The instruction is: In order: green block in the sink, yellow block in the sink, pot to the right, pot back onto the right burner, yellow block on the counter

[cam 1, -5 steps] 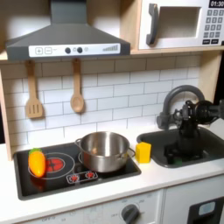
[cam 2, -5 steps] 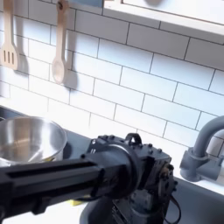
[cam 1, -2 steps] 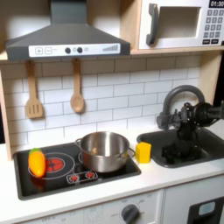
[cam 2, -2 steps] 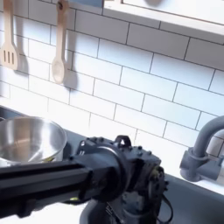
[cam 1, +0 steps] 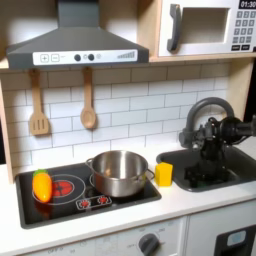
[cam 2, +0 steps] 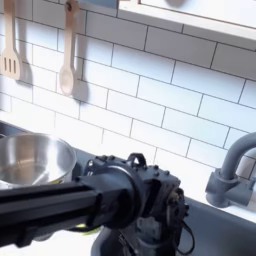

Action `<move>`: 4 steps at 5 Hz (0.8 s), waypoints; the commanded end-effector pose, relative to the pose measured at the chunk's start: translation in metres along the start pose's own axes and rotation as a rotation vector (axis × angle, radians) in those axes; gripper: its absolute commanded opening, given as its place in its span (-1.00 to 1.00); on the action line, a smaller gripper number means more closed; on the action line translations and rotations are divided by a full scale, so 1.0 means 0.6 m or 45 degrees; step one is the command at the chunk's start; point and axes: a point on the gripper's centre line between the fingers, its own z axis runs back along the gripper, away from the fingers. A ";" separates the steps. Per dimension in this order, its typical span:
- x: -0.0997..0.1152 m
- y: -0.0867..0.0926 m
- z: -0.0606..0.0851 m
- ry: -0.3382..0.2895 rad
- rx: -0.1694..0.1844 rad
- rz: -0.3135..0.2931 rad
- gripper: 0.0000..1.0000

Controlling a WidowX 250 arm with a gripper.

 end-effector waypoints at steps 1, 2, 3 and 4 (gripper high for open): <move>0.026 -0.005 0.046 -0.083 -0.040 -0.036 -1.00; 0.031 -0.009 0.066 -0.112 -0.055 -0.045 -1.00; 0.031 -0.012 0.078 -0.127 -0.072 -0.055 -1.00; 0.031 -0.009 0.085 -0.141 -0.072 -0.054 -1.00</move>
